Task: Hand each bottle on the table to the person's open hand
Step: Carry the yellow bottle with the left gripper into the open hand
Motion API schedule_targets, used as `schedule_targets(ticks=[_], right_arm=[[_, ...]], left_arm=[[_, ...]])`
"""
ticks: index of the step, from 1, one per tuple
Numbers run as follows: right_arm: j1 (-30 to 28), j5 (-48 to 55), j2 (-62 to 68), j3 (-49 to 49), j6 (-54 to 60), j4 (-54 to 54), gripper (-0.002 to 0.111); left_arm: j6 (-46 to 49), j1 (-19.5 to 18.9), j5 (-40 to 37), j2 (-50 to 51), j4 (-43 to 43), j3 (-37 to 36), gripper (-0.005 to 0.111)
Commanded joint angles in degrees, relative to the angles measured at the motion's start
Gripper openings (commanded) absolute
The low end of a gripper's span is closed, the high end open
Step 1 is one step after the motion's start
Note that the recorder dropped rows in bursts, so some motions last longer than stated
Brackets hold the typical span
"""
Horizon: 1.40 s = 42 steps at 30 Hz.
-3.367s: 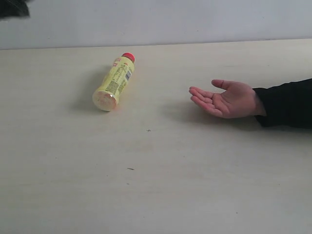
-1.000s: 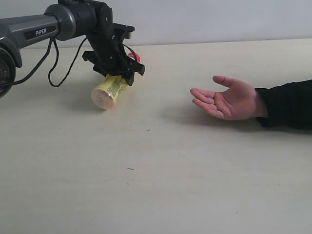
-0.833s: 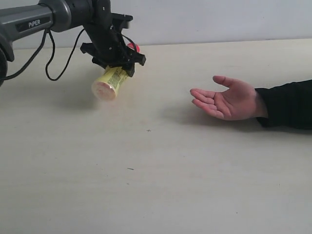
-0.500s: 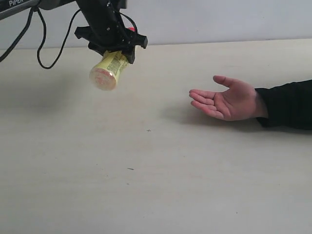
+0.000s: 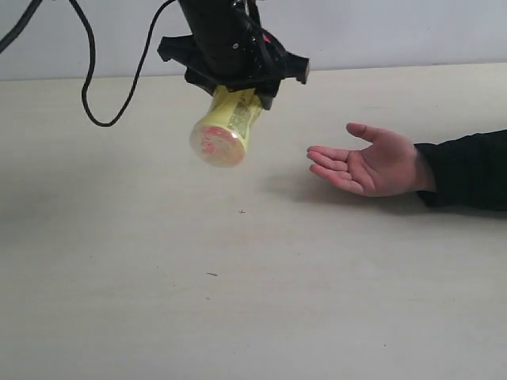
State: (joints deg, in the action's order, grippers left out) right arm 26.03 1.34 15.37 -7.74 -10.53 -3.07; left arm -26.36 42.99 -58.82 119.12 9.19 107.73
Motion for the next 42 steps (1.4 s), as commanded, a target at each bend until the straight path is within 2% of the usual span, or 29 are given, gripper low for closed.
schedule_targets(ticks=[1, 5, 10, 14, 18, 31, 42], right_arm=[[-0.1, -0.2, -0.2, 0.0, 0.0, 0.1, 0.000], [-0.1, -0.2, -0.2, 0.0, 0.0, 0.1, 0.000], [-0.1, -0.2, -0.2, 0.0, 0.0, 0.1, 0.000], [-0.1, -0.2, -0.2, 0.0, 0.0, 0.1, 0.000], [-0.1, -0.2, -0.2, 0.0, 0.0, 0.0, 0.000], [-0.1, -0.2, -0.2, 0.0, 0.0, 0.0, 0.000], [-0.1, -0.2, -0.2, 0.0, 0.0, 0.1, 0.000]], left_arm=[[-11.1, 5.2, 6.6, -2.9, 0.0, -1.2, 0.000], [-21.5, 9.0, 15.0, -0.5, -0.8, -1.2, 0.000], [-32.8, 9.6, 24.5, 4.6, -1.2, -1.2, 0.000], [-33.4, 9.6, 33.4, 9.0, -7.0, -1.2, 0.000], [-34.5, 9.0, 38.4, 13.0, -10.6, -1.1, 0.000], [-35.7, 7.1, 39.3, 15.6, -11.6, -1.1, 0.000], [-35.7, 5.4, 43.6, 16.7, -11.6, -1.1, 0.000]])
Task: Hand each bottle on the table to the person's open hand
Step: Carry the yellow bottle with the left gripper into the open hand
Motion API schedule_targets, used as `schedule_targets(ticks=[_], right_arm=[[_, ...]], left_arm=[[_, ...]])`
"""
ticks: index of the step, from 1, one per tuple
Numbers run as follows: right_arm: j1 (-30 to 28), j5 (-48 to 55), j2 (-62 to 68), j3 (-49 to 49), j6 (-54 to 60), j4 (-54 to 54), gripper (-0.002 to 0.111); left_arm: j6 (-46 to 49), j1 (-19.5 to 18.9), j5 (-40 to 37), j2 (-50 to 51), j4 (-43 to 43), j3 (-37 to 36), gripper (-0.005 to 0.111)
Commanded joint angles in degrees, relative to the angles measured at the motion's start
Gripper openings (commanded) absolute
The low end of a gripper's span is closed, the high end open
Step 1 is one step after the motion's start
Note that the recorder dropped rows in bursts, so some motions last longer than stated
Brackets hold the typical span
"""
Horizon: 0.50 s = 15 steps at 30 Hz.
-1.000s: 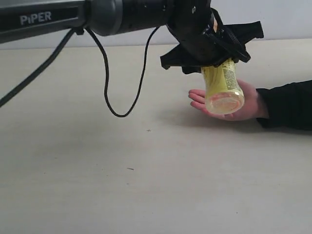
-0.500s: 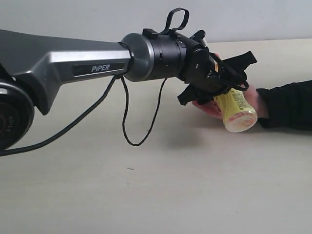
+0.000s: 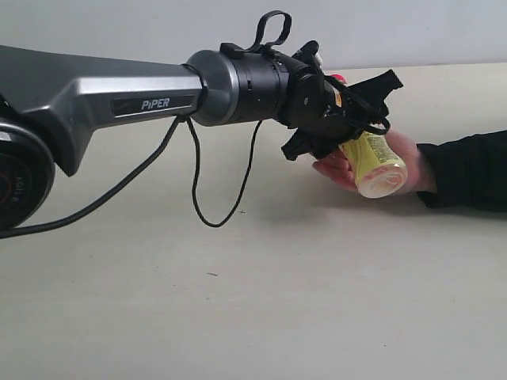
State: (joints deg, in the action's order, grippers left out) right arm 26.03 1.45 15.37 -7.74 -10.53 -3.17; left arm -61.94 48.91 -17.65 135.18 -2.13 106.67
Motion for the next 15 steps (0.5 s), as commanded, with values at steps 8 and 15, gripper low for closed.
schedule_targets(ticks=[8, 15], right_arm=[[-0.1, -0.3, -0.2, 0.0, 0.0, 0.3, 0.000], [-0.1, -0.3, -0.2, 0.0, 0.0, 0.3, 0.000]], left_arm=[[0.2, -1.0, 4.1, 2.8, -0.3, 0.0, 0.024], [3.2, -1.0, 4.4, 2.8, -0.2, 0.0, 0.066]])
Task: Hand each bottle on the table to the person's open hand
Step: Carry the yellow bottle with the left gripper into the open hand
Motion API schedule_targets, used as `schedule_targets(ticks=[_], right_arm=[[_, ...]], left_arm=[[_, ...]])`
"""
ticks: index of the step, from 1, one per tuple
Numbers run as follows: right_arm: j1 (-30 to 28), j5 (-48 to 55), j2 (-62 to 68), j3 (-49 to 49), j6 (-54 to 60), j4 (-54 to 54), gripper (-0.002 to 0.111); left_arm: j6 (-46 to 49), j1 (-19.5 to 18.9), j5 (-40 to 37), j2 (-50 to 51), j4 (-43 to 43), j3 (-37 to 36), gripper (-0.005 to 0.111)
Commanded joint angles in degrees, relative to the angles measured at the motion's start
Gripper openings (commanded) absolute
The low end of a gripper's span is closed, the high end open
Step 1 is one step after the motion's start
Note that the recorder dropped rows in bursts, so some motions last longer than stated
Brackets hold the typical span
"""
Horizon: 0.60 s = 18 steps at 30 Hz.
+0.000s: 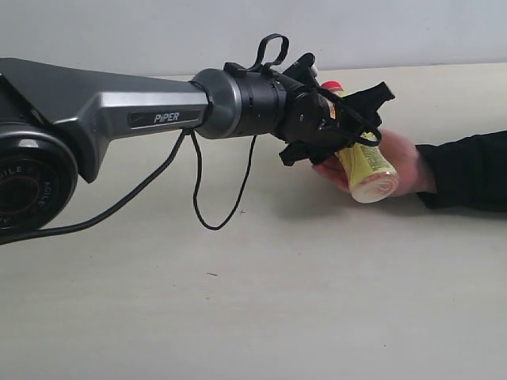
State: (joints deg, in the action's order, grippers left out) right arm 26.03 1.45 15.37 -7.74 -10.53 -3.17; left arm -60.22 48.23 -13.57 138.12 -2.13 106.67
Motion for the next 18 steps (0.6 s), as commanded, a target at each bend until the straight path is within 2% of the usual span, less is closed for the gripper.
schedule_targets(ticks=[1, 4, 6, 18], right_arm=[[-0.1, -0.3, -0.2, 0.0, 0.0, 0.3, 0.000], [-0.1, -0.3, -0.2, 0.0, 0.0, 0.3, 0.000], [-0.1, -0.3, -0.2, 0.0, 0.0, 0.3, 0.000], [-0.1, -0.3, -0.2, 0.0, 0.0, 0.1, 0.000]], left_arm=[[1.5, -0.3, 0.4, -0.1, -0.2, 0.0, 0.070], [1.5, -0.3, 0.3, -0.1, -0.2, 0.0, 0.082], [1.5, -0.3, -0.1, -0.1, -0.2, 0.0, 0.085], [4.8, -0.2, -6.2, -0.2, -0.2, 0.0, 0.085]])
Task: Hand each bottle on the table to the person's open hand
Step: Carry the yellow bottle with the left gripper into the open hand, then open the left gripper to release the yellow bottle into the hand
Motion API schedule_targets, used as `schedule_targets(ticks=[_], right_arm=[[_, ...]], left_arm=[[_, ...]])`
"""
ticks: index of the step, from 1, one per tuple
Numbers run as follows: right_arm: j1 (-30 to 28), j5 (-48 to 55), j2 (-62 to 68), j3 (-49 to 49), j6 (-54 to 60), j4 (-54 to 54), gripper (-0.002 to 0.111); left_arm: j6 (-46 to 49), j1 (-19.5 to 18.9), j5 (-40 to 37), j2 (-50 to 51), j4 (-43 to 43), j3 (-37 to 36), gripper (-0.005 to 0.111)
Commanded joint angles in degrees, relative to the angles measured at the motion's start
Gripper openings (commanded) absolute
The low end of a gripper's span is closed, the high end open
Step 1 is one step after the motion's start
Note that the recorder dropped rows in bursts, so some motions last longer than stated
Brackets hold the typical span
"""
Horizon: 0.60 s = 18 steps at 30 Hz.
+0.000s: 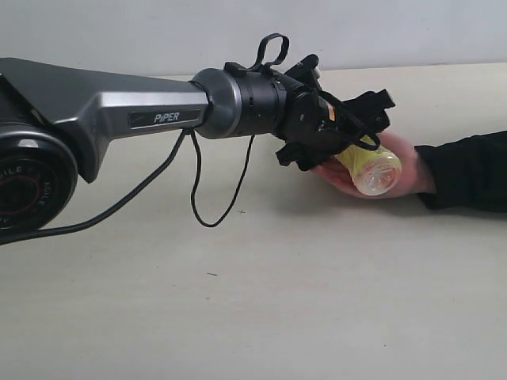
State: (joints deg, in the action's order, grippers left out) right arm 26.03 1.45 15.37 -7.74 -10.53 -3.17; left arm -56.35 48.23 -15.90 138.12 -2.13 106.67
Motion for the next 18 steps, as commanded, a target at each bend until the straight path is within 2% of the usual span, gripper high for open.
schedule_targets(ticks=[1, 18], right_arm=[[-0.1, -0.3, -0.2, 0.0, 0.0, 0.1, 0.000], [-0.1, -0.3, -0.2, 0.0, 0.0, 0.2, 0.000]], left_arm=[[0.9, -0.2, -4.2, -0.2, -0.2, 0.0, 0.085], [12.5, -0.2, -13.7, -7.0, -0.3, 0.0, 0.085]])
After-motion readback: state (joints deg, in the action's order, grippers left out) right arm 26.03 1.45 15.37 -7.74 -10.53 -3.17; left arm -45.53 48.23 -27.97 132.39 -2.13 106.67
